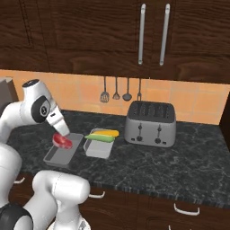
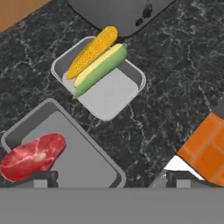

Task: Take the meat container that has the steak and place it on the second highest rack of the freezer. Then take the vegetable container that has the corns and place it on the highest rack of the freezer.

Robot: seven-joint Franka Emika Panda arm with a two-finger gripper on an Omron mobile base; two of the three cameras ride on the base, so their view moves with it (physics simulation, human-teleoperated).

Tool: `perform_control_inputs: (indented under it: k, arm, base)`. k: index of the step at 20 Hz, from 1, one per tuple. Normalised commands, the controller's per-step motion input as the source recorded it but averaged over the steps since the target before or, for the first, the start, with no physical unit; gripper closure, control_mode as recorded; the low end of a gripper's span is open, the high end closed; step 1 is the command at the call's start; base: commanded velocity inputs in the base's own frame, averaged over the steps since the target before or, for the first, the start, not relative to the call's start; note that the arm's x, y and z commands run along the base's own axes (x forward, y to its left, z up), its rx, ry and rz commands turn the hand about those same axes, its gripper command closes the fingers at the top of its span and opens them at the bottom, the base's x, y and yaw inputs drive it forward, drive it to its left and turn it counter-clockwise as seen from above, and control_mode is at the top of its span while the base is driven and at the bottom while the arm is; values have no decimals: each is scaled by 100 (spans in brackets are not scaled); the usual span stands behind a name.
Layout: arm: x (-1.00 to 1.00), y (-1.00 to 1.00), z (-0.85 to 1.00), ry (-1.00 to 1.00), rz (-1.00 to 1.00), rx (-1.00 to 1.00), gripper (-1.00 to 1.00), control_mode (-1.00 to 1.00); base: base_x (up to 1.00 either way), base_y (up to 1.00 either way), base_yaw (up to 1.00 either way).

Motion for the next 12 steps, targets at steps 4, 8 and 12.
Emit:
perform_control_inputs:
  k: [4,8,12]
  arm:
    - [-20,0,-55,0,-83,25,-100,-100]
    - [-33,3,-53,0,-81,21,-100,-100]
    - [-2,66,-39,-5,-57,7,-100,-100]
  base:
    - [0,0,0]
    - [0,0,0]
    - [0,0,0]
